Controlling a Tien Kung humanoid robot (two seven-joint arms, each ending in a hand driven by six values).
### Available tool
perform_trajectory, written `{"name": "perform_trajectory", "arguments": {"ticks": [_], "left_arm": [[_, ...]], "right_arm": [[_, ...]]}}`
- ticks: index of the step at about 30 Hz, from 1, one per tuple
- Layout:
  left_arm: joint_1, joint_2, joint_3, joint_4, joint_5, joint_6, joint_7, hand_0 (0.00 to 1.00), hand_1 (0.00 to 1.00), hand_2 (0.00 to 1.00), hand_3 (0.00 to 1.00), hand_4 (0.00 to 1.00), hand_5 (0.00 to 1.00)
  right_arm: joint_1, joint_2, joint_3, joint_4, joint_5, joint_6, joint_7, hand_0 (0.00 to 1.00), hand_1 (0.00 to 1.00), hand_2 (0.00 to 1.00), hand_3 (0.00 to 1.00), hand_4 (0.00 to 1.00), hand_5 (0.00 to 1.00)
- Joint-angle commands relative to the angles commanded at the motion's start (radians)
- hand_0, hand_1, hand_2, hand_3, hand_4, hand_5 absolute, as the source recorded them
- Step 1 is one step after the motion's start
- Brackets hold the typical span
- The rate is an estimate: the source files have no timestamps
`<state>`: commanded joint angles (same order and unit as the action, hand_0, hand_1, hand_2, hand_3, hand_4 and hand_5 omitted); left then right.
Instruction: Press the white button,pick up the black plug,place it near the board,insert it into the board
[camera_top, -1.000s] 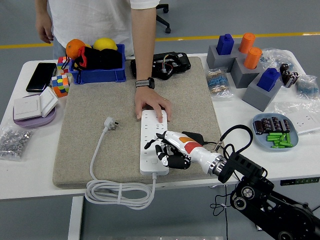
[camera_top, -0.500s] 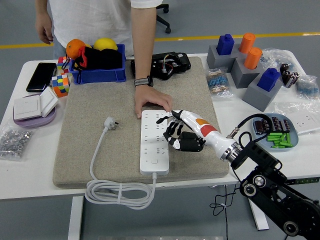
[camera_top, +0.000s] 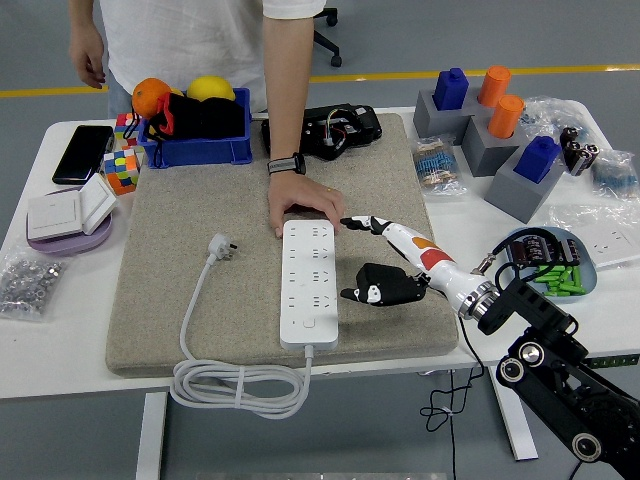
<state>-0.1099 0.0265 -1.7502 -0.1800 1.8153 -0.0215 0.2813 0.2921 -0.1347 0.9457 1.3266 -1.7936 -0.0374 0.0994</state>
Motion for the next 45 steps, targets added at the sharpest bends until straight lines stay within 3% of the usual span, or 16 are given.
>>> {"name": "perform_trajectory", "arguments": {"ticks": [1, 6, 7, 12, 13, 18, 19, 20, 25, 26, 30, 31, 42, 43, 45], "left_arm": [[0.0, 0.0, 0.0, 0.0, 0.001, 0.0, 0.001, 0.473, 0.496, 0.5, 0.586, 0.567, 0.274], [0.0, 0.001, 0.0, 0.0, 0.003, -0.001, 0.001, 0.473, 0.496, 0.5, 0.586, 0.567, 0.274], [0.0, 0.001, 0.0, 0.0, 0.004, -0.001, 0.001, 0.473, 0.497, 0.5, 0.586, 0.567, 0.274], [0.0, 0.002, 0.002, 0.0, 0.006, -0.002, 0.001, 0.473, 0.497, 0.5, 0.586, 0.567, 0.274], [0.0, 0.003, 0.002, 0.0, 0.006, -0.002, 0.001, 0.473, 0.497, 0.5, 0.585, 0.567, 0.275], [0.003, 0.002, 0.0, 0.0, 0.009, -0.002, 0.002, 0.473, 0.497, 0.5, 0.585, 0.567, 0.275], [0.003, 0.002, -0.001, 0.0, 0.011, -0.003, 0.003, 0.473, 0.497, 0.5, 0.585, 0.567, 0.274], [0.004, 0.002, -0.002, 0.0, 0.011, -0.003, 0.003, 0.473, 0.497, 0.5, 0.585, 0.567, 0.274], [0.004, 0.002, 0.0, 0.0, 0.009, -0.002, 0.002, 0.473, 0.497, 0.5, 0.585, 0.567, 0.274], [0.004, 0.001, 0.001, 0.0, 0.008, -0.002, 0.001, 0.473, 0.498, 0.5, 0.586, 0.567, 0.275], [0.005, -0.001, 0.002, 0.0, 0.005, -0.002, 0.001, 0.473, 0.498, 0.5, 0.586, 0.567, 0.275], [0.005, -0.001, 0.001, 0.0, 0.005, -0.002, 0.001, 0.473, 0.496, 0.499, 0.585, 0.566, 0.274], [0.004, -0.002, 0.0, 0.0, 0.005, -0.002, 0.0, 0.473, 0.498, 0.5, 0.585, 0.566, 0.274], [0.004, -0.002, 0.0, 0.0, 0.005, -0.002, 0.0, 0.473, 0.496, 0.5, 0.585, 0.566, 0.273], [0.004, -0.002, -0.001, 0.0, 0.005, -0.002, 0.001, 0.473, 0.496, 0.5, 0.585, 0.566, 0.273]], "right_arm": [[0.002, 0.002, 0.004, -0.024, -0.001, -0.004, 0.004, 0.927, 0.92, 0.897, 0.921, 0.998, 0.388], [0.008, 0.008, 0.009, -0.085, 0.001, -0.016, 0.018, 0.927, 0.92, 0.897, 0.921, 0.998, 0.388], [0.009, 0.009, 0.011, -0.094, 0.001, -0.016, 0.018, 0.894, 0.873, 0.841, 0.842, 0.998, 0.322], [0.008, 0.01, 0.008, -0.147, 0.004, -0.02, 0.03, 0.894, 0.873, 0.841, 0.842, 0.998, 0.322], [0.008, 0.01, 0.007, -0.155, 0.004, -0.021, 0.032, 0.854, 0.809, 0.775, 0.785, 0.998, 0.248], [0.008, 0.013, 0.002, -0.196, 0.015, -0.033, 0.058, 0.854, 0.809, 0.775, 0.785, 0.998, 0.248], [0.009, 0.014, 0.001, -0.206, 0.018, -0.036, 0.065, 0.78, 0.761, 0.731, 0.736, 0.951, 0.168], [0.01, 0.014, 0.001, -0.216, 0.019, -0.039, 0.072, 0.78, 0.761, 0.731, 0.736, 0.951, 0.168], [0.013, 0.017, -0.004, -0.243, 0.028, -0.058, 0.103, 0.78, 0.761, 0.731, 0.736, 0.951, 0.168], [0.013, 0.017, -0.004, -0.247, 0.03, -0.062, 0.108, 0.72, 0.707, 0.684, 0.654, 0.896, 0.121], [0.014, 0.022, -0.007, -0.262, 0.056, -0.079, 0.129, 0.72, 0.707, 0.684, 0.654, 0.896, 0.121], [0.016, 0.024, -0.007, -0.266, 0.06, -0.08, 0.132, 0.616, 0.598, 0.592, 0.618, 0.816, 0.11], [0.023, 0.029, -0.01, -0.288, 0.071, -0.07, 0.138, 0.587, 0.57, 0.576, 0.615, 0.817, 0.115], [0.024, 0.029, -0.01, -0.287, 0.072, -0.07, 0.139, 0.534, 0.535, 0.557, 0.603, 0.806, 0.096], [0.025, 0.029, -0.013, -0.287, 0.071, -0.07, 0.141, 0.534, 0.535, 0.557, 0.603, 0.806, 0.096]]}}
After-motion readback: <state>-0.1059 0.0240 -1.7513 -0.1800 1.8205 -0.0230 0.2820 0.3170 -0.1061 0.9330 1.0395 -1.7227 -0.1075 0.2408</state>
